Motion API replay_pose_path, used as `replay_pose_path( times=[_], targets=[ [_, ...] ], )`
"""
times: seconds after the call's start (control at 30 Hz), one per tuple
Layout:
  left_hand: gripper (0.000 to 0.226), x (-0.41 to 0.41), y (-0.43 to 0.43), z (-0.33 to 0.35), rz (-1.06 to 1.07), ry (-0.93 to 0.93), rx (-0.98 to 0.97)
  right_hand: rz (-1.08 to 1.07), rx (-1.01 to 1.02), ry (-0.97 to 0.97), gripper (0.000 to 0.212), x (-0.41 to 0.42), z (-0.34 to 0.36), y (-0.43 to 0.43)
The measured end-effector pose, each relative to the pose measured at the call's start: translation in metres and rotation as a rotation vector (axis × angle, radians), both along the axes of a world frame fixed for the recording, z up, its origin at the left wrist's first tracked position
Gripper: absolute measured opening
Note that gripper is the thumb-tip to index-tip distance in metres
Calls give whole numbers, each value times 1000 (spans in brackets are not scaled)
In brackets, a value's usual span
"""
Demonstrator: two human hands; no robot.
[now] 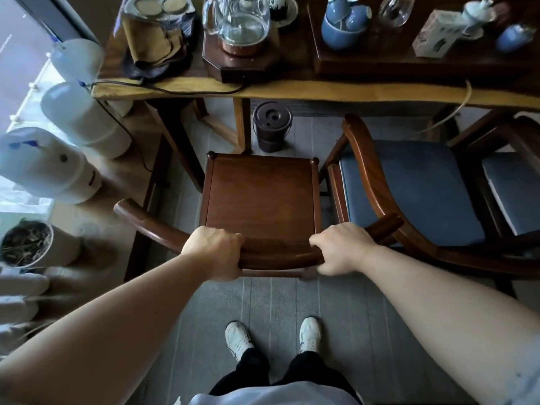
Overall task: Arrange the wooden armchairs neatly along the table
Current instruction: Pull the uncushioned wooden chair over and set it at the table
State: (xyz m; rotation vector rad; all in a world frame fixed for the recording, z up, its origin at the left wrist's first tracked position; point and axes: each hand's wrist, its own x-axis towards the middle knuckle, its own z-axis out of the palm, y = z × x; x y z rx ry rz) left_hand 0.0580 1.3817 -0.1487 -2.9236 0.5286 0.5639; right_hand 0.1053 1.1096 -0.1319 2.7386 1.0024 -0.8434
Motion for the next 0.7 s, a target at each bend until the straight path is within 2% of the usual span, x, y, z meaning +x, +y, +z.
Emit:
replay_pose_path(
  times=[0.4, 0.5, 0.57, 0.63, 0.7],
  targets=[
    [21, -8, -26, 0, 20, 16, -91, -57, -79, 19, 21, -2, 8, -21],
    [29, -8, -24, -1, -8, 3, -107, -95, -48, -32, 21, -9, 9, -22],
    [47, -9, -23, 2, -56, 1, -127, -107, -17, -66, 37, -17, 11, -25],
    [63, -9, -21, 5, -72, -18, -200, -122, 5, -77, 68, -22, 14, -28],
    [72, -4, -18, 17, -67, -52, -224, -169, 43, -90, 84, -24, 24, -26]
  ],
)
